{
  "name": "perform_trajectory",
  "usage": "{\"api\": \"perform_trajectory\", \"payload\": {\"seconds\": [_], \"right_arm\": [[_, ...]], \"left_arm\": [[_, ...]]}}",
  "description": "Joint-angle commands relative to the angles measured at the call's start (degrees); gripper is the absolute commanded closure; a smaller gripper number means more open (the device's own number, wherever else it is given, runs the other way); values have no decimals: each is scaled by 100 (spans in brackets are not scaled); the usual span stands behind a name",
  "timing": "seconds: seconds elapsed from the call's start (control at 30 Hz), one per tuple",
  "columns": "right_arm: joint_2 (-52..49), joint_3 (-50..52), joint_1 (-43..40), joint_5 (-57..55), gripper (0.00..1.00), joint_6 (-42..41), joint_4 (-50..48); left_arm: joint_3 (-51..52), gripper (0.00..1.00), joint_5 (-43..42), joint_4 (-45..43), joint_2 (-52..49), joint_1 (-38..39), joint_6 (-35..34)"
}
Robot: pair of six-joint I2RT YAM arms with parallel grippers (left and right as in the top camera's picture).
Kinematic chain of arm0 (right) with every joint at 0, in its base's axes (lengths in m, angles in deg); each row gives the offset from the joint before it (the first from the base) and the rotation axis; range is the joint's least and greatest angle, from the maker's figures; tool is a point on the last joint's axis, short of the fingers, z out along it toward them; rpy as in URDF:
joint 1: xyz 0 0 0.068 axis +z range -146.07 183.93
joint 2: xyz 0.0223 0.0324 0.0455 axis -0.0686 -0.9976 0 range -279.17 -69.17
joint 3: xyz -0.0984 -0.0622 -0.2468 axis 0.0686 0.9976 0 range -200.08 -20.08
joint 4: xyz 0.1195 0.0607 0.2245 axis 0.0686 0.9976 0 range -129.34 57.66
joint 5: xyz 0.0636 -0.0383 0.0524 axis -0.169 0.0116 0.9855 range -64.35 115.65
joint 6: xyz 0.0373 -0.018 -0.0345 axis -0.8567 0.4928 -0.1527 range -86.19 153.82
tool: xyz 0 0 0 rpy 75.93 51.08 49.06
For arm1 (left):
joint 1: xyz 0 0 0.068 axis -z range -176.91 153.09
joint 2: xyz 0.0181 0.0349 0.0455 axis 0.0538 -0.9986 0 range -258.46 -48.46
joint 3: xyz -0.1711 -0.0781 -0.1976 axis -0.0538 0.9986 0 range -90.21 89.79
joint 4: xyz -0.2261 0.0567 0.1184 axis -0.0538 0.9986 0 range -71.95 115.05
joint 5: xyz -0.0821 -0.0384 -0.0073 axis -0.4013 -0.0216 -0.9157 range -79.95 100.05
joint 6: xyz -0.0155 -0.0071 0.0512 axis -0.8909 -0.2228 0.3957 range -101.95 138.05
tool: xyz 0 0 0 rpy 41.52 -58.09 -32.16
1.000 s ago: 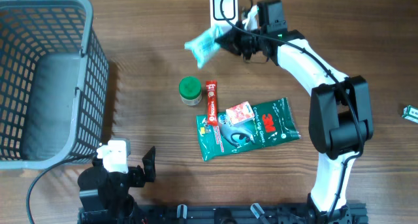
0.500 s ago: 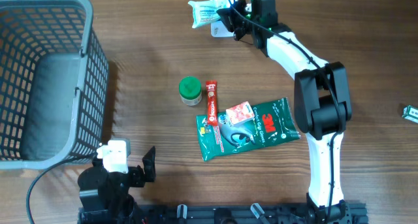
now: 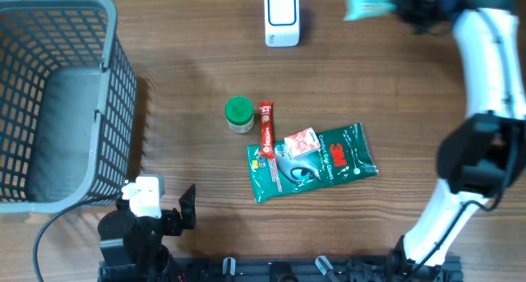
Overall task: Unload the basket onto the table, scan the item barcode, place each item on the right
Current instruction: 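Carry the mint wipes to the right side and release them, then grasp the small red box off the 3M pack with the right gripper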
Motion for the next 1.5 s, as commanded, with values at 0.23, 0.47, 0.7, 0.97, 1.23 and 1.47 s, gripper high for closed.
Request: {"api": "perform_trajectory", "payload": {"seconds": [0.23,0.47,0.7,0.97,1.23,1.47], "right_arm": [[-564,306,-2374,-4175,95,942,719],[-684,319,-3029,-4409,1,1895,680],[409,101,-3230,-310,1,1692,1259],[645,199,-498,638,1,3729,3025],[1228,573,1502,-623,0,4544,4059],[4868,3362,1502,-1598,0,4033,3082]], "left_arm": [[26,0,-7,-15,28,24,-50],[26,0,-7,-15,28,24,-50],[26,0,-7,-15,28,24,-50],[26,0,-7,-15,28,24,-50],[26,0,-7,-15,28,24,-50],[26,0,-7,-15,28,24,-50]]}}
